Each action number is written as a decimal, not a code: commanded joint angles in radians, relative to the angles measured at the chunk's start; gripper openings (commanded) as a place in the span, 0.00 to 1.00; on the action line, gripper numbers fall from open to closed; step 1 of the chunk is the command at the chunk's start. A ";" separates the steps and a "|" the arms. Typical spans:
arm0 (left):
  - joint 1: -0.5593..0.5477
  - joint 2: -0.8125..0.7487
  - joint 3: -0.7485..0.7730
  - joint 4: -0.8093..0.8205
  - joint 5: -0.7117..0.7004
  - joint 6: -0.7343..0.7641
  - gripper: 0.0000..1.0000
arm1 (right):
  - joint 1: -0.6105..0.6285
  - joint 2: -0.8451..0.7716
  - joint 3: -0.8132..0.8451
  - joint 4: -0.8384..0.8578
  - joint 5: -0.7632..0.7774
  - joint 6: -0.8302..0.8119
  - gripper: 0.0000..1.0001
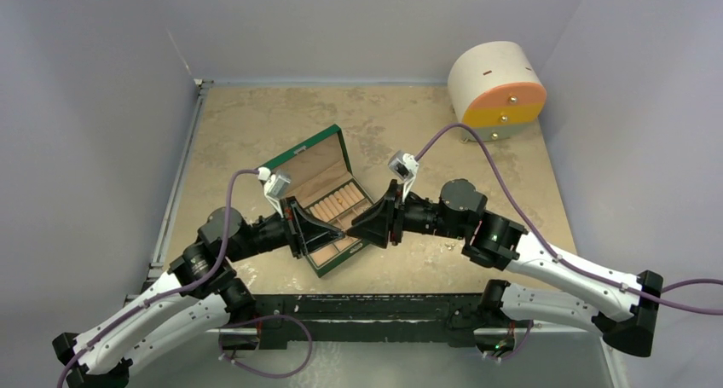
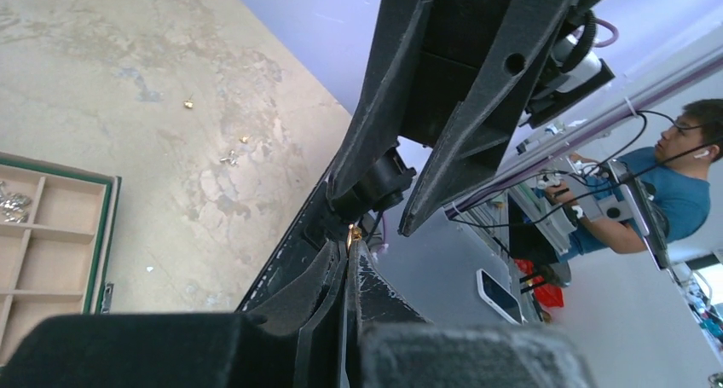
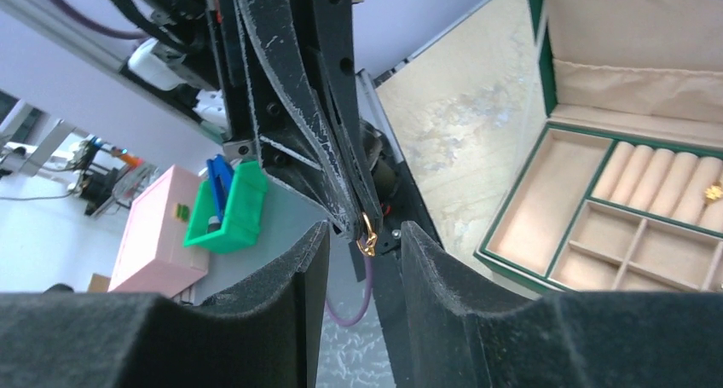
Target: Organize the mixed jewelry
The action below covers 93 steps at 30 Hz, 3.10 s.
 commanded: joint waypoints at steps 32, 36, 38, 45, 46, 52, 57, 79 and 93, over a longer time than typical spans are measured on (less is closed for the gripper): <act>0.005 -0.028 0.030 0.160 0.092 -0.020 0.00 | -0.015 -0.048 -0.091 0.257 -0.169 0.094 0.24; 0.005 -0.030 0.027 0.160 0.094 -0.021 0.00 | -0.016 -0.046 -0.096 0.268 -0.167 0.100 0.23; 0.005 -0.030 0.026 0.160 0.094 -0.021 0.00 | -0.018 -0.045 -0.099 0.275 -0.161 0.103 0.23; 0.005 -0.034 0.021 0.160 0.092 -0.024 0.00 | -0.018 -0.051 -0.102 0.294 -0.157 0.110 0.22; 0.005 -0.033 0.020 0.160 0.092 -0.024 0.00 | -0.018 -0.050 -0.101 0.296 -0.157 0.110 0.22; 0.005 -0.034 0.020 0.160 0.093 -0.025 0.00 | -0.018 -0.044 -0.100 0.309 -0.160 0.118 0.21; 0.004 -0.036 0.020 0.158 0.091 -0.024 0.00 | -0.018 -0.034 -0.093 0.313 -0.160 0.118 0.21; 0.005 -0.035 0.018 0.155 0.084 -0.021 0.00 | -0.018 -0.009 -0.080 0.320 -0.169 0.111 0.05; 0.005 -0.063 0.055 0.017 -0.057 0.026 0.49 | -0.018 -0.020 -0.062 0.234 -0.091 0.085 0.00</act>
